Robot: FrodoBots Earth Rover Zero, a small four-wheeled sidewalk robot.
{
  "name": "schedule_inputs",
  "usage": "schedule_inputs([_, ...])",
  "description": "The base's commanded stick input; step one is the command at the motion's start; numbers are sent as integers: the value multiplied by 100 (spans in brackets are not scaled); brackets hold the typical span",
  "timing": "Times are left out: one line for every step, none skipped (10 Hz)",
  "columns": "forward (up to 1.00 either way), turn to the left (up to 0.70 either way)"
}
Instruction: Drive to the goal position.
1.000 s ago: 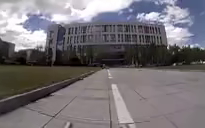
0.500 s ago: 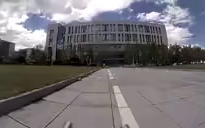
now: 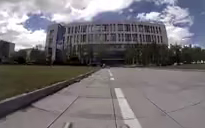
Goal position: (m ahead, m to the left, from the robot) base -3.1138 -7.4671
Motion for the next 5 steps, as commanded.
schedule_inputs([70,0])
schedule_inputs([70,0])
schedule_inputs([70,0])
schedule_inputs([70,0])
schedule_inputs([70,0])
